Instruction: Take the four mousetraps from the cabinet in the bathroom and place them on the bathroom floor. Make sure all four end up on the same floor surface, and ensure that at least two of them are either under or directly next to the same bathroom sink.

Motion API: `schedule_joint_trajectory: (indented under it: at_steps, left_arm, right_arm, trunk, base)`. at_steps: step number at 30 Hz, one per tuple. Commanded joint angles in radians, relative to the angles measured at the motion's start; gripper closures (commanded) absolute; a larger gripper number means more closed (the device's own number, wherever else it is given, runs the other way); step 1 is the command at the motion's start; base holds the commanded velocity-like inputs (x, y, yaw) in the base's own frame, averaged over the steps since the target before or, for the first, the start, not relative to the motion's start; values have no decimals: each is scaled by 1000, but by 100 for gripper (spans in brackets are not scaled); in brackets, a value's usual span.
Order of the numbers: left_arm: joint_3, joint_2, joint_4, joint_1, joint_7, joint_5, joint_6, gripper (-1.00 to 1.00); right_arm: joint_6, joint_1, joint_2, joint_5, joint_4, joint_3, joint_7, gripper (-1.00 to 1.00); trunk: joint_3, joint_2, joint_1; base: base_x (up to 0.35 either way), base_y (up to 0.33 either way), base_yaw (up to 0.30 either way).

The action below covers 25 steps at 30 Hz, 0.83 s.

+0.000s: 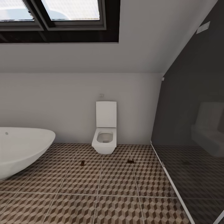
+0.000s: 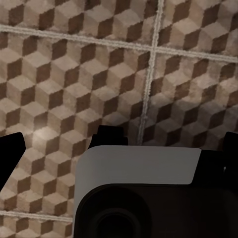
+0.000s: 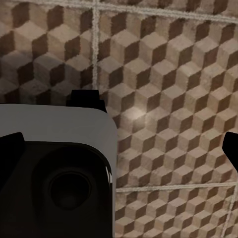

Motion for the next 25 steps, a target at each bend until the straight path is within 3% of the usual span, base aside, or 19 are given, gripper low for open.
schedule_joint_trajectory:
  at_steps: [1, 25]
  left_arm:
    - [-8, 0, 1, -1, -2, 10, -3, -100]
    - [-12, 0, 1, -1, -2, 9, -4, -100]
  right_arm:
    - [3, -1, 0, -7, 0, 9, -2, -100]
    - [3, -1, 1, -6, 0, 7, -2, -100]
  trunk:
    - [-1, -1, 0]
    - [-1, -1, 0]
  base:
    - [0, 0, 0]
    - [0, 0, 0]
